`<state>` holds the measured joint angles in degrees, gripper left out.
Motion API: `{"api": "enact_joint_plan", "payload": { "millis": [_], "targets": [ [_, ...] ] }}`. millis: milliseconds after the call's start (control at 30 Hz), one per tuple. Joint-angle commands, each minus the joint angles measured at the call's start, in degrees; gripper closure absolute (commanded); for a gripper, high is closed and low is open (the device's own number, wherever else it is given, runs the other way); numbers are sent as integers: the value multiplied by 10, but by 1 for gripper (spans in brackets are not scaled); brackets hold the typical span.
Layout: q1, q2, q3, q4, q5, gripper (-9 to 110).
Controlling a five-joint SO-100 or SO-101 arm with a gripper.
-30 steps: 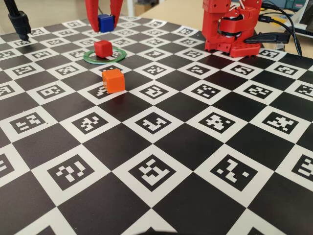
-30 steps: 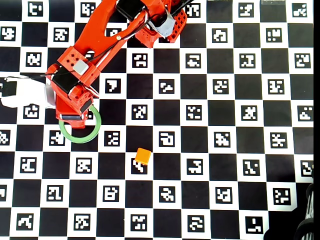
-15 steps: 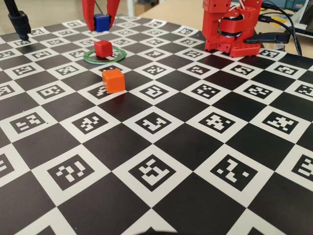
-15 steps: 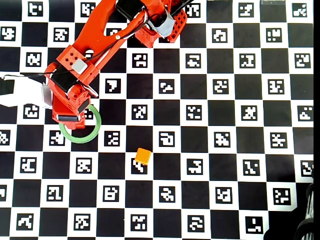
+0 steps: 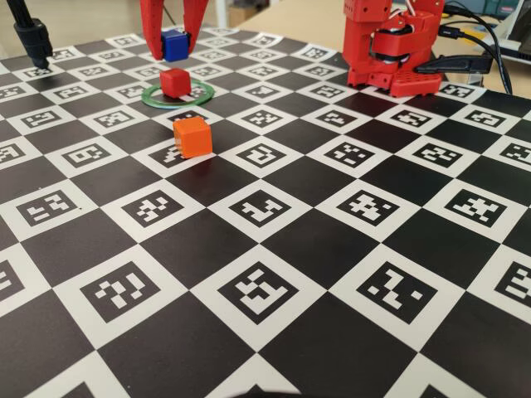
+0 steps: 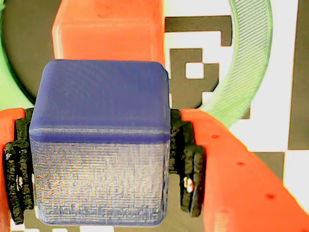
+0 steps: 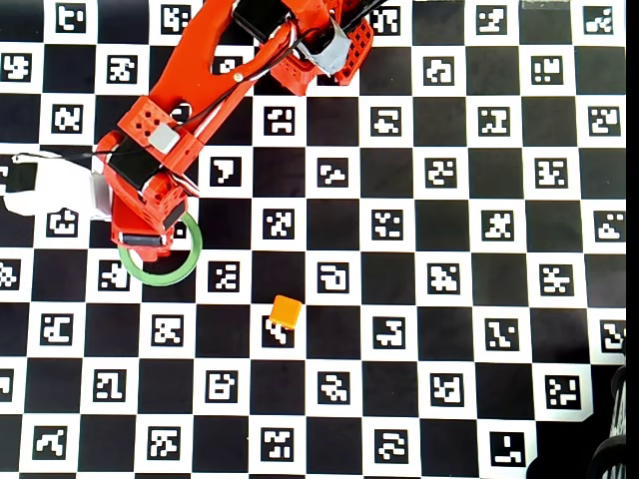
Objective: Grab the red cube then put it in the green circle then put the blue cube on top and finally the orange cube on top
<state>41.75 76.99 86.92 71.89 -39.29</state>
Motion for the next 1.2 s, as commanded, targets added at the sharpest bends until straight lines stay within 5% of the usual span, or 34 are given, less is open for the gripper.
{"api": "enact_joint_plan", "payload": {
  "millis": [0, 1167],
  "targets": [
    [-9, 44, -4, -12, 4, 100],
    [-1, 29, 14, -40, -24, 100]
  ]
}}
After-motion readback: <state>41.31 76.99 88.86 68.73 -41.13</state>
